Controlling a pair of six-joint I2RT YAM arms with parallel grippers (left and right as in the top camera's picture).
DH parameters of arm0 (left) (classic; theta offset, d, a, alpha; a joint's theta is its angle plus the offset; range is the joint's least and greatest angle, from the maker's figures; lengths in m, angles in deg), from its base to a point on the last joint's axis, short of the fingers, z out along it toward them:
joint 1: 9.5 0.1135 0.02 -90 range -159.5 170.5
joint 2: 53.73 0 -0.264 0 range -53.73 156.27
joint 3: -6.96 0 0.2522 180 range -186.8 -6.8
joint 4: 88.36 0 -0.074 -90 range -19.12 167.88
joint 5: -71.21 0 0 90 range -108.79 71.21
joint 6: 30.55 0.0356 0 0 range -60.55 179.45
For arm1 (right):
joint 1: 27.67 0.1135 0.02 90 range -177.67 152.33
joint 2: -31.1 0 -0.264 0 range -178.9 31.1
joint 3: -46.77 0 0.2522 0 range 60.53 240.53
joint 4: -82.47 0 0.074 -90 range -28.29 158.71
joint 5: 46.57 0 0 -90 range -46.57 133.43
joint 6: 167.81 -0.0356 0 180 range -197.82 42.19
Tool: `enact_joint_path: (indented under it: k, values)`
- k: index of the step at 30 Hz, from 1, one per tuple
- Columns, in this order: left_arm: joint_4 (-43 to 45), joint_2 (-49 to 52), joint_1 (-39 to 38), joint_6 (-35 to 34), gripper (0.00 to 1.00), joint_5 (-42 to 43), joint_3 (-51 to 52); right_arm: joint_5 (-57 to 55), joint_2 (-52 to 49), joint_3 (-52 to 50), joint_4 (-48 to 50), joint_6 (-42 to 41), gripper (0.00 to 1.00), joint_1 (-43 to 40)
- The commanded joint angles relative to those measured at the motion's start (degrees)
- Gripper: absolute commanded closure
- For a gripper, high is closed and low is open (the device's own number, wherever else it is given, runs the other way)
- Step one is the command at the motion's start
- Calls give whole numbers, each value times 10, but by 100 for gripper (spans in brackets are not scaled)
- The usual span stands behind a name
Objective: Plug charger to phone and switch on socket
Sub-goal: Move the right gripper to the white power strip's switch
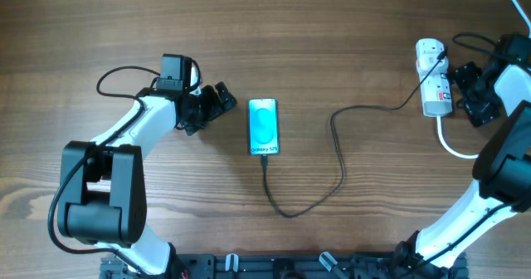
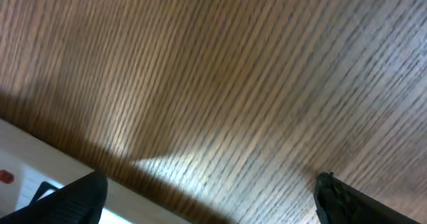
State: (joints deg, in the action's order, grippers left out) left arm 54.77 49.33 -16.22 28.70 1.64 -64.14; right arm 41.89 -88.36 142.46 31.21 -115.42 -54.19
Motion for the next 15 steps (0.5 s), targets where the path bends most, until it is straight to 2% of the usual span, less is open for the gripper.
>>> enact_joint_path:
  k: [1, 8, 11, 15]
  values:
    - [-7, 11, 2, 1, 0, -19, 11, 83, -12, -20, 22, 46, 0, 7]
    - [-7, 11, 2, 1, 0, -19, 11, 70, -10, -5, 24, 21, 0, -2]
    - [-7, 11, 2, 1, 0, -19, 11, 78, -9, 9, -3, 79, 0, -3]
    - [-7, 11, 2, 1, 0, -19, 11, 91, -9, 9, 4, 76, 0, -3]
